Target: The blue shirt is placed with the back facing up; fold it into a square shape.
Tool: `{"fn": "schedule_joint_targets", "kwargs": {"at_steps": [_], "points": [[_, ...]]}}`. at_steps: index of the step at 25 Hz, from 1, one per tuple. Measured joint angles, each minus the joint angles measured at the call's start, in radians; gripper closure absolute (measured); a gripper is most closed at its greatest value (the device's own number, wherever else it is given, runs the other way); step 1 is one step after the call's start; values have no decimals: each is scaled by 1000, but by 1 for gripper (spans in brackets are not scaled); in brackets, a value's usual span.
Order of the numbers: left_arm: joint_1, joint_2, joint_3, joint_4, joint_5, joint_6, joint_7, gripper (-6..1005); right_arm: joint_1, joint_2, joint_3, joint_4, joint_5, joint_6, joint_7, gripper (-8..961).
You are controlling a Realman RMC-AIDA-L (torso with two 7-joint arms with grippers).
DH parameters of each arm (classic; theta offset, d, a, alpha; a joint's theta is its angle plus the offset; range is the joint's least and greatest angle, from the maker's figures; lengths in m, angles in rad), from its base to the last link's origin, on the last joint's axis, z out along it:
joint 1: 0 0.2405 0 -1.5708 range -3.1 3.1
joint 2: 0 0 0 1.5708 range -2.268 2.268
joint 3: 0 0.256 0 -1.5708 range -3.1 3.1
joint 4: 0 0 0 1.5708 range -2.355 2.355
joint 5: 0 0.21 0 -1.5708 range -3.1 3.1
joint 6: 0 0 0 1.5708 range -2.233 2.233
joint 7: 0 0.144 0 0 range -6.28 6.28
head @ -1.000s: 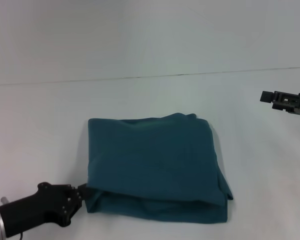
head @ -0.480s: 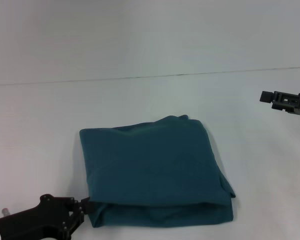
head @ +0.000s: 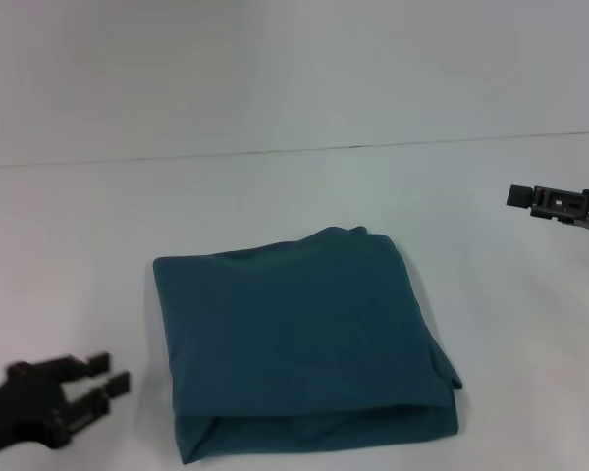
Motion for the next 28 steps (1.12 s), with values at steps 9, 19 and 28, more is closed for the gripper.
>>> {"fn": "schedule_joint_targets", "kwargs": {"at_steps": [9, 19, 28], "points": [[-68, -5, -108, -19, -125, 82, 7, 492, 6, 32, -23, 0, -1, -89, -215, 128], [-145, -6, -17, -31, -130, 174, 12, 103, 5, 133, -31, 0, 89, -166, -605, 24], [-158, 3, 65, -26, -90, 162, 4, 79, 13, 137, -159, 37, 84, -182, -710, 24]]}}
